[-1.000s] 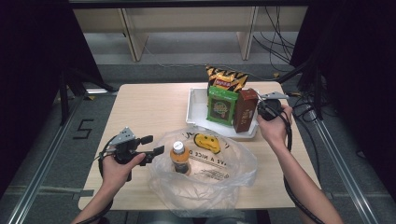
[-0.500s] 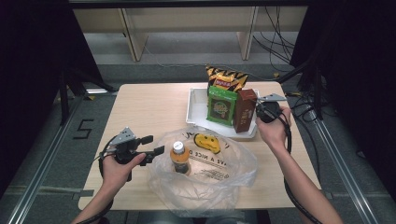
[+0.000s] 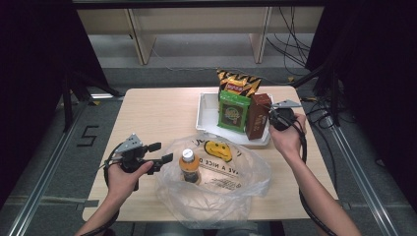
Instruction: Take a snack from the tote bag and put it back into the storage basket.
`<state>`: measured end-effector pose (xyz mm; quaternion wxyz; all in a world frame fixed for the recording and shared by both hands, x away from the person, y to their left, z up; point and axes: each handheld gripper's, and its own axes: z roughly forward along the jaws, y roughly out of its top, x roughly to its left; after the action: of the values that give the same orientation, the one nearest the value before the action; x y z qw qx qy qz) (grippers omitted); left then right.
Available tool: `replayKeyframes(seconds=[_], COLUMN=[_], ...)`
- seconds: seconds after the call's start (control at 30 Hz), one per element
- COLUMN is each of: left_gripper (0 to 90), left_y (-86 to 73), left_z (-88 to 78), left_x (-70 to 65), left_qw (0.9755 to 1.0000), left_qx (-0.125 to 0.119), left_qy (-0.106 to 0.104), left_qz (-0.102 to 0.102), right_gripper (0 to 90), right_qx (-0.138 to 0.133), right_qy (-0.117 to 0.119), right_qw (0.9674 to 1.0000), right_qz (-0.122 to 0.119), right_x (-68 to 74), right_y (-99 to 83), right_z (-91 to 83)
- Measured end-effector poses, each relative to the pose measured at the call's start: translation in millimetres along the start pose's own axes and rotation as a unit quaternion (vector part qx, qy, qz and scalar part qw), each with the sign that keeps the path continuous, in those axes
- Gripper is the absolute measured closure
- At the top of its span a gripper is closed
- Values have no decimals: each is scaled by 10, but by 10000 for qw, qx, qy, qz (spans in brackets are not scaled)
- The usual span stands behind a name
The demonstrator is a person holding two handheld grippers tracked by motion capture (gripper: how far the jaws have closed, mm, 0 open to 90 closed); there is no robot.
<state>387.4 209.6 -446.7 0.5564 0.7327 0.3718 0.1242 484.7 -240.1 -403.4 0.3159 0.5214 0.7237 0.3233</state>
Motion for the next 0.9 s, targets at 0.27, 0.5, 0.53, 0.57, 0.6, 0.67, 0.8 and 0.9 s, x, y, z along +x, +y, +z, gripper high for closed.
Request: replayKeyframes(seconds=[0.27, 0.5, 0.53, 0.57, 0.6, 0.67, 0.8, 0.9], left_gripper=[275, 275, 275, 275, 275, 275, 275, 275], left_y=[-3, -1, -2, -1, 0, 0, 1, -1], left_z=[0, -5, -5, -6, -7, -6, -5, -1], left_x=[1, 10, 8, 7, 6, 2, 6, -1], left_qw=[10000, 10000, 10000, 10000, 10000, 10000, 10000, 10000], left_qx=[16, 16, 10, 9, 7, 3, 9, 4], left_qy=[15, 7, 5, 2, 1, 16, 6, 9], left_qz=[22, 42, 36, 47, 51, 5, 44, -2], right_gripper=[900, 900, 900, 900, 900, 900, 900, 900], right_qx=[-69, -116, -126, -128, -167, -268, -212, -212], right_qy=[-101, -109, -100, -57, -65, -63, 39, 62], right_qw=[9999, 9998, 9998, 9999, 9998, 9996, 9991, 9989], right_qz=[32, -92, -89, -66, -89, -93, -362, -420], right_x=[-96, -97, -93, -88, -77, -57, -53, -35], right_y=[71, 80, 82, 86, 87, 86, 90, 69], right_z=[54, 88, 92, 93, 91, 95, 61, 49])
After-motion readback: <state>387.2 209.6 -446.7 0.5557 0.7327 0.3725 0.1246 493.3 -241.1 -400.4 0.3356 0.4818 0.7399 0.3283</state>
